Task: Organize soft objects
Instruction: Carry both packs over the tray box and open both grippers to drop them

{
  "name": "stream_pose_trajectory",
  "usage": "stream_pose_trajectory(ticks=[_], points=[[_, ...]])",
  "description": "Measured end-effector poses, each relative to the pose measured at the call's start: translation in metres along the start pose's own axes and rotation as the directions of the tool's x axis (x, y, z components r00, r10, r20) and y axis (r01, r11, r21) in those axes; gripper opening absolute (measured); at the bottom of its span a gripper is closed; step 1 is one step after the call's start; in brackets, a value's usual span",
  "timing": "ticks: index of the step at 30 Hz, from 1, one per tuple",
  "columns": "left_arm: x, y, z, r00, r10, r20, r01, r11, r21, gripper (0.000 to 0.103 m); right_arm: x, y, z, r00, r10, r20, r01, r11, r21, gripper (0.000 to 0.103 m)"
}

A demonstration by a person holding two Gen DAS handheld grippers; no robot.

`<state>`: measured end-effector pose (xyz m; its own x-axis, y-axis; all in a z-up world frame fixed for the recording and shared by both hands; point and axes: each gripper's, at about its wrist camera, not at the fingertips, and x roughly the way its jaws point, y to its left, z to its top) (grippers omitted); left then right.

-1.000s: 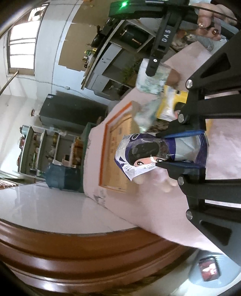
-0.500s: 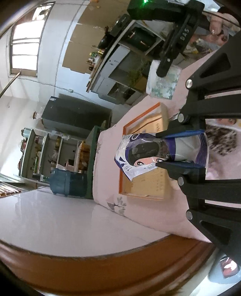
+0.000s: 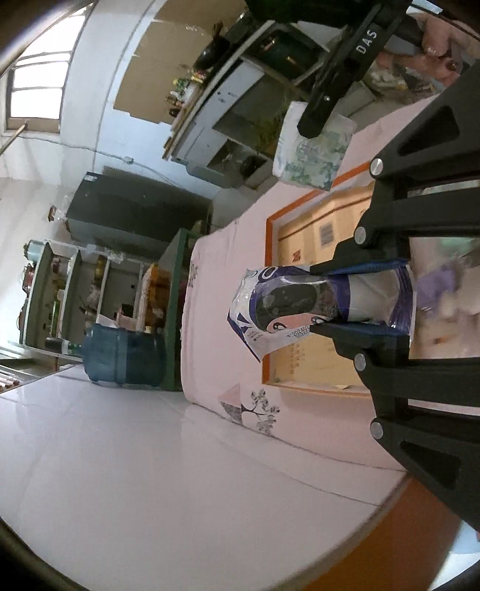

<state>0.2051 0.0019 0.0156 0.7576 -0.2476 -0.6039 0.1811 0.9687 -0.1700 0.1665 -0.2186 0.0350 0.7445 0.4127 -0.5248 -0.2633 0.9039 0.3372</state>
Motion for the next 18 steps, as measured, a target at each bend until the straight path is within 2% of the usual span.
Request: stream_pose_trajectory(ticks=[10, 18], points=[[0.094, -0.001, 0.025, 0.994, 0.081, -0.071, -0.079, 0.996, 0.03, 0.023, 0.081, -0.011, 0.037, 0.999, -0.025, -0.031, 0.024, 0.999, -0.035, 0.019], [0.136, 0.0, 0.031, 0.989, 0.125, -0.079, -0.122, 0.992, 0.036, 0.023, 0.128, -0.021, 0.044, 0.998, -0.052, -0.039, 0.049, 0.997, -0.067, 0.019]])
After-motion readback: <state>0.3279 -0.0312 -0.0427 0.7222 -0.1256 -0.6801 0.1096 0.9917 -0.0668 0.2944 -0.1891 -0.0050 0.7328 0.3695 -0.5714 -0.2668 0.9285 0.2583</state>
